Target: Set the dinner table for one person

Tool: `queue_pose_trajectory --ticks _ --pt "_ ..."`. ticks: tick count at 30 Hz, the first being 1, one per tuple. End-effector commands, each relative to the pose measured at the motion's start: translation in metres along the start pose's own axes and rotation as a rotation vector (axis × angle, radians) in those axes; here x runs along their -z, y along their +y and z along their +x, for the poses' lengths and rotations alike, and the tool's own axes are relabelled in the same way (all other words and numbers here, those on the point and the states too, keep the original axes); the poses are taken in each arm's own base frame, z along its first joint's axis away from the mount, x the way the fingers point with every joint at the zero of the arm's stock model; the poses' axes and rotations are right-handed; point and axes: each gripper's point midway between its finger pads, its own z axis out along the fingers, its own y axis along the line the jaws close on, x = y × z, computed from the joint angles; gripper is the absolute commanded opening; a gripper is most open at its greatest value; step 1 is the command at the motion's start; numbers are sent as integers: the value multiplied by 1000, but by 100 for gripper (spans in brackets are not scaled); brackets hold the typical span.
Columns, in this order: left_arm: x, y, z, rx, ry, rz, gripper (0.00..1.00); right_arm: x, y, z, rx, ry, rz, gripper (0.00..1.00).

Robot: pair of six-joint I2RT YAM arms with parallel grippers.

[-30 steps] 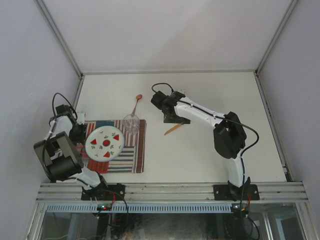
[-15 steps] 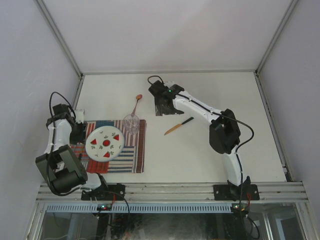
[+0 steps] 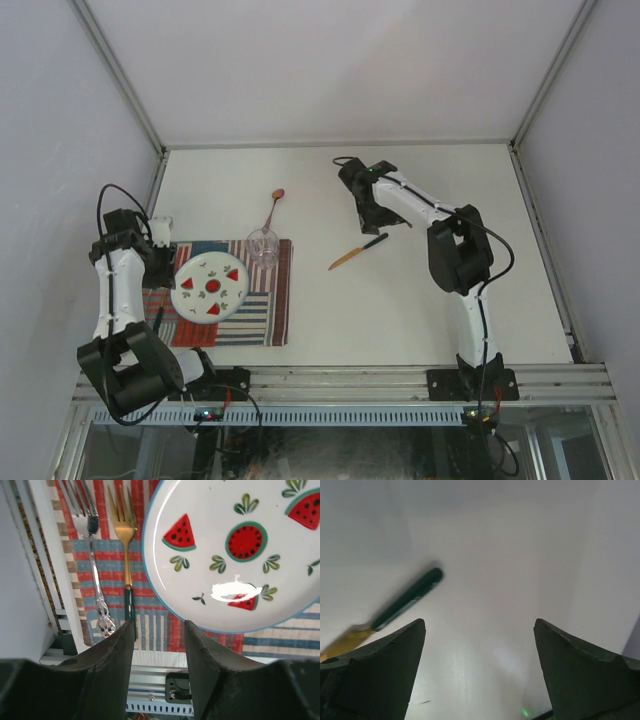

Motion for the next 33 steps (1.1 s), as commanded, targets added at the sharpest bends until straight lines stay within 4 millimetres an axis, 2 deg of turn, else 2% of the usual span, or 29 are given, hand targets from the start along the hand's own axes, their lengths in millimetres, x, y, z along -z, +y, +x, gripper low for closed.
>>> queue_pose_trajectory --ticks 1,4,7,9,11,13,14,19,23,26,30,33 --pt "28 -13 -11 -19 -68 51 49 18 -50 8 -6 -9 119 90" --pt "35 -14 -8 -30 -86 38 49 11 -59 6 21 -3 154 89" --pt "38 -16 -2 -43 -86 34 49 -3 -59 1 24 -3 146 87" --pt "40 -16 2 -44 -75 33 49 -10 -58 -5 14 4 129 78" --pt "44 -18 3 -46 -77 35 49 -14 -56 -14 8 -9 113 52" --pt "48 -18 3 -46 -90 29 49 -14 -52 -23 -2 -22 90 6" --pt "50 -18 4 -42 -95 25 49 -14 -50 -27 -5 -26 78 0" --pt "53 -27 10 -29 -77 68 43 -20 -29 -35 -7 -34 5 0" --pt "53 -32 15 -17 -55 87 39 -44 -8 -33 53 -28 -38 0" --pt "57 -31 14 -19 -70 81 40 -54 -2 -32 90 12 -25 0" --pt "58 -25 14 -31 -67 47 40 -54 10 -41 116 -15 -69 0" --pt "58 -20 13 -36 -65 25 40 -48 11 -42 110 5 -86 0"
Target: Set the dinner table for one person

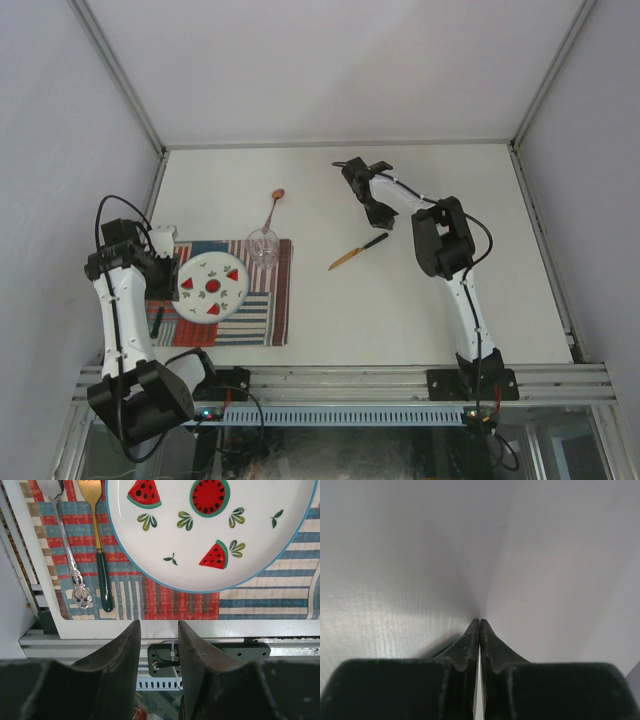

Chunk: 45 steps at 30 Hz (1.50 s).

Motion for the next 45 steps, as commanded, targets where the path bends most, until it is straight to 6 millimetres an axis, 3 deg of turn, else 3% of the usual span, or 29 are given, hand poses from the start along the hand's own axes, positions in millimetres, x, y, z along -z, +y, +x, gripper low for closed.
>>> queue_pose_trajectory --ticks 1,6,8,11,16,23,26,31,36,45 --pt "19 9 -19 -26 -72 -55 40 28 1 -20 -16 -49 -59 0" --pt "19 10 -26 -19 -90 -53 40 54 -4 17 -14 -9 -80 0" --pt "18 9 -28 -14 -96 -45 40 72 -6 29 -36 -15 -118 0" --pt "13 7 -28 -10 -99 -29 40 82 -11 38 -53 -17 -128 0" --pt "10 6 -27 -9 -80 -17 40 83 -14 24 -53 -46 -106 0" --pt "11 9 -28 -23 -78 -26 40 61 19 -15 -50 -47 -156 0" --pt "10 9 -28 -24 -76 -26 40 41 35 -17 -54 18 -190 0" --pt "12 10 -28 -28 -85 -35 40 49 35 -11 -67 20 -213 0" --pt "10 9 -31 -22 -95 -32 40 52 27 26 -82 105 -232 0" --pt "7 5 -28 -11 -110 -16 40 105 43 86 -69 173 -302 0"
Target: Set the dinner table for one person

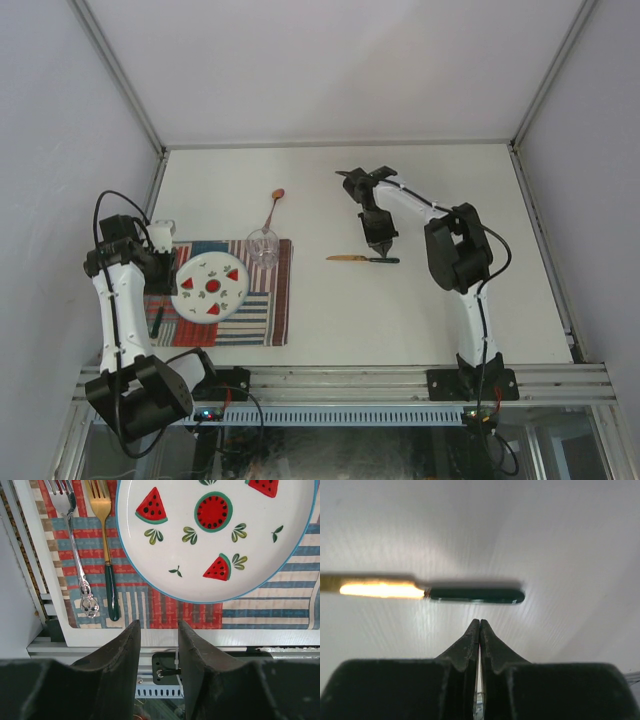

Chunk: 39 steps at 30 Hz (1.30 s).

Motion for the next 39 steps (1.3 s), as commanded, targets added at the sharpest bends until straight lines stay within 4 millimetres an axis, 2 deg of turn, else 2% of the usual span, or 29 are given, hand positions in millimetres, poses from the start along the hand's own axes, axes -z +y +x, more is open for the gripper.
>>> queue_pose_trajectory --ticks 1,4,6,10,17,21,24,28,30,34,39 --pt "9 -1 -15 -7 -81 -4 40 45 28 25 -12 -31 -89 0" --pt "10 -1 -13 -12 -85 -8 40 53 53 41 15 -15 -128 0" --pt "11 -1 -11 -14 -82 -11 40 53 59 42 38 -32 -106 0" --pt "12 0 -11 -26 -81 -15 40 44 44 29 30 -44 -43 0" --pt "12 2 -11 -36 -69 -20 40 45 9 -14 -79 -95 -45 0" --pt "13 4 -12 -39 -67 -23 41 31 -5 -23 -109 -66 -56 0" --pt "12 4 -13 -36 -67 -21 40 14 -6 -28 -89 -62 -48 0" --pt "11 5 -13 -30 -56 -19 40 -8 2 -26 -61 -6 -51 0" --pt "12 6 -13 -29 -56 -22 40 -11 5 -23 -54 1 -52 0" --pt "14 8 -13 -36 -63 -35 40 -10 8 -15 -50 10 -63 0" --pt "15 9 -13 -30 -63 -38 40 8 18 7 -25 26 -87 0"
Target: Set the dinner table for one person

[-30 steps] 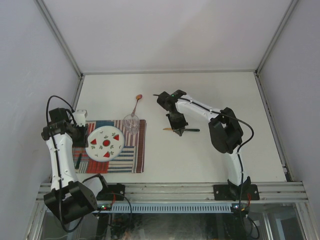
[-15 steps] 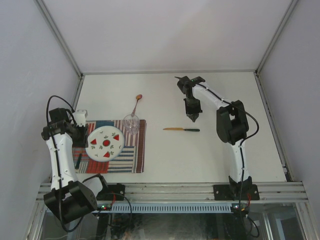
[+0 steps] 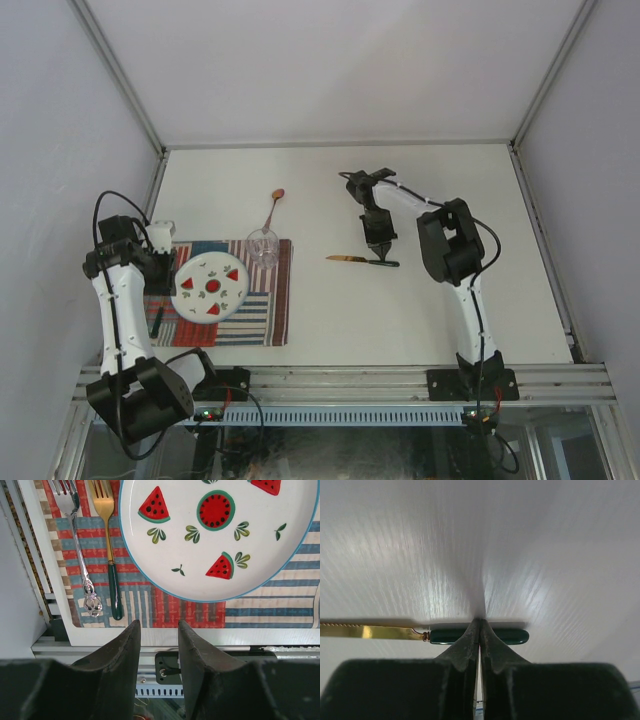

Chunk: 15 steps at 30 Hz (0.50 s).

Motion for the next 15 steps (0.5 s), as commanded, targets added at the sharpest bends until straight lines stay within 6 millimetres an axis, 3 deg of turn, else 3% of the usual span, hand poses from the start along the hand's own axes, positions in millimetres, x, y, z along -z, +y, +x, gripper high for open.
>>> queue_pose_trajectory --ticks 1,6,11,15 --pt "13 8 -13 -14 -58 -32 40 31 15 20 33 -29 -47 0" --pt "12 7 -12 -10 -58 -26 40 42 49 56 77 7 -97 0" --pt "12 7 -12 -6 -56 -19 40 46 110 83 128 30 -180 0" --pt "14 8 -12 -13 -56 -25 40 48 152 91 156 45 -242 0"
